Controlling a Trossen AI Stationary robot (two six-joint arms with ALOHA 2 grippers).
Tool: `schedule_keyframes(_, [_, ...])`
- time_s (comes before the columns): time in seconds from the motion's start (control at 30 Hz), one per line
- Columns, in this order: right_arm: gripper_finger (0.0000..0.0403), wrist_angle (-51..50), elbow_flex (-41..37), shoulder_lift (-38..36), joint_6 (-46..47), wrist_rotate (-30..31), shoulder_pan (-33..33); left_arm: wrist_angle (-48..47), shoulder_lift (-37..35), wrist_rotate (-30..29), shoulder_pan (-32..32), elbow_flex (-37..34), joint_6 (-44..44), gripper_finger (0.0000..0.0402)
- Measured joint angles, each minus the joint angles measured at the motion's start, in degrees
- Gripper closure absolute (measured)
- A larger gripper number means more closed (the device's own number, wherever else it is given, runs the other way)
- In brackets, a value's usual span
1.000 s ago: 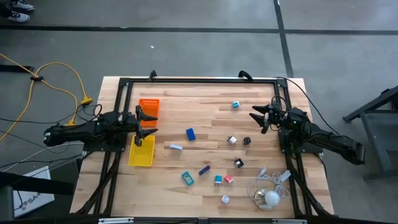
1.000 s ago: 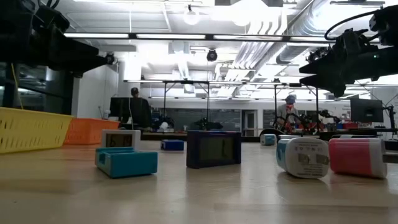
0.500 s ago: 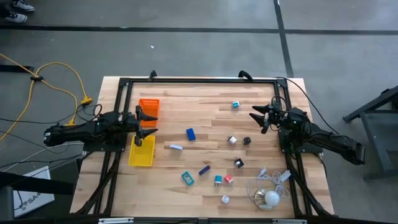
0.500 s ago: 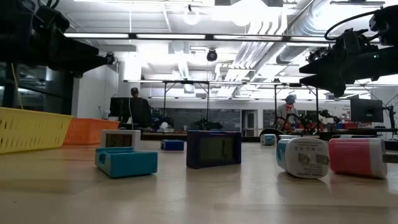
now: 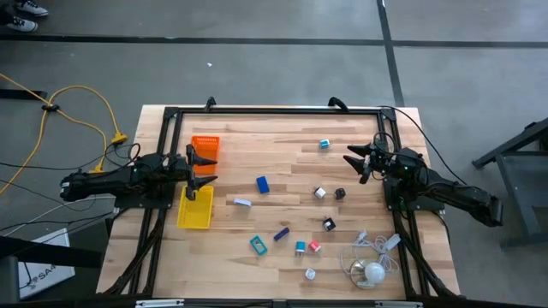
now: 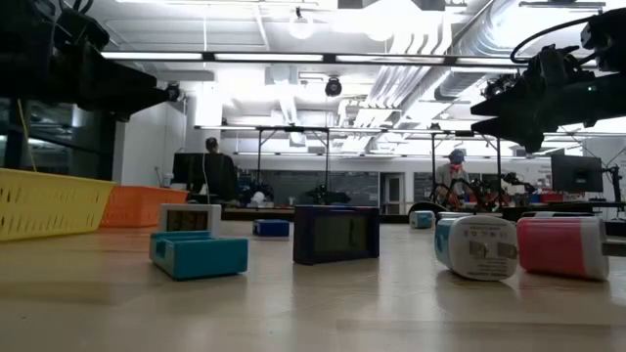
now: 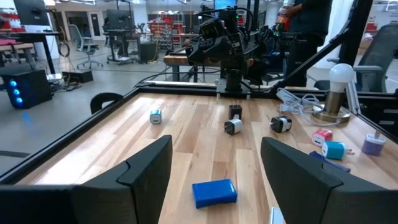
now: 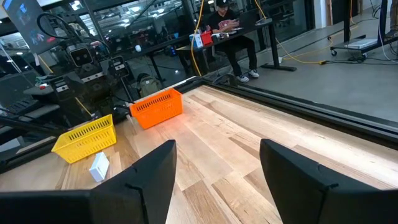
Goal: Pick & Place Office items
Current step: Put the white timer into the orange basket
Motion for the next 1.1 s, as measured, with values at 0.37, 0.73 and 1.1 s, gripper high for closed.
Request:
schedule_keyframes(0.37, [0.0184, 0.0, 0.0, 0.0, 0.0, 0.0, 0.0, 0.4, 0.0, 0.2, 0.0, 0.0, 0.2, 0.0162])
schedule_keyframes(0.73, [0.0184, 0.0, 0.0, 0.0, 0.0, 0.0, 0.0, 0.2, 0.3, 0.5, 0.0, 0.2, -2.6, 0.0162])
schedule_keyframes(1.1, [0.0184, 0.0, 0.0, 0.0, 0.0, 0.0, 0.0, -4.2, 17.2, -1.1, -0.1, 12.4, -0.5, 0.0162])
